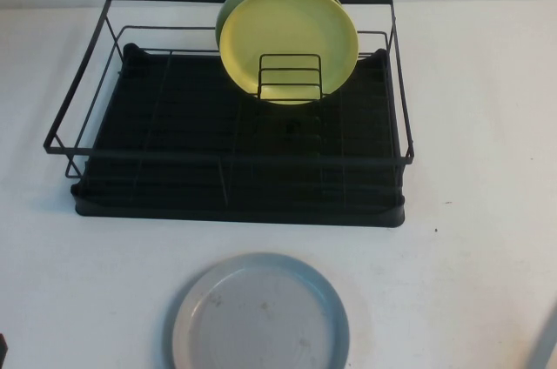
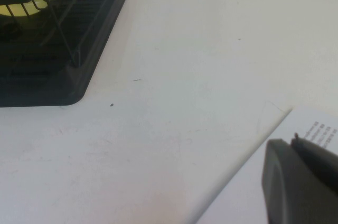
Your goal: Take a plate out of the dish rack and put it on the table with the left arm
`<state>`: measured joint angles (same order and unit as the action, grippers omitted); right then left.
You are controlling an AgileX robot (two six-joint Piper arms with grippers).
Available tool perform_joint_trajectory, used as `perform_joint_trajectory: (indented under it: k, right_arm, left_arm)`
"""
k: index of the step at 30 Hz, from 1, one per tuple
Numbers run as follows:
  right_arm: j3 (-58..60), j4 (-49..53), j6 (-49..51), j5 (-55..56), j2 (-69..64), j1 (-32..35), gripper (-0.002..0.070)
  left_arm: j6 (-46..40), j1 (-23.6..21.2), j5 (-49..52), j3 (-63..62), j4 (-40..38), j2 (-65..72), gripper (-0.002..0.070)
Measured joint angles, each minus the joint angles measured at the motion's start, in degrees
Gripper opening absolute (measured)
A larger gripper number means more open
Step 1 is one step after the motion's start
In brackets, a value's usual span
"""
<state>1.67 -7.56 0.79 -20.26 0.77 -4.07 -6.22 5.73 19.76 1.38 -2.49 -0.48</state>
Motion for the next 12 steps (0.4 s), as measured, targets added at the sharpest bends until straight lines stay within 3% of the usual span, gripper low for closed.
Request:
perform_joint_trajectory:
  k: [12]
  right_arm:
    - [0.0,0.0,0.0,0.0,0.0,0.0,-0.002]
  left_arm:
    - [-0.26,-0.09,0.02,0.0,-0.22,0.0,-0.0003]
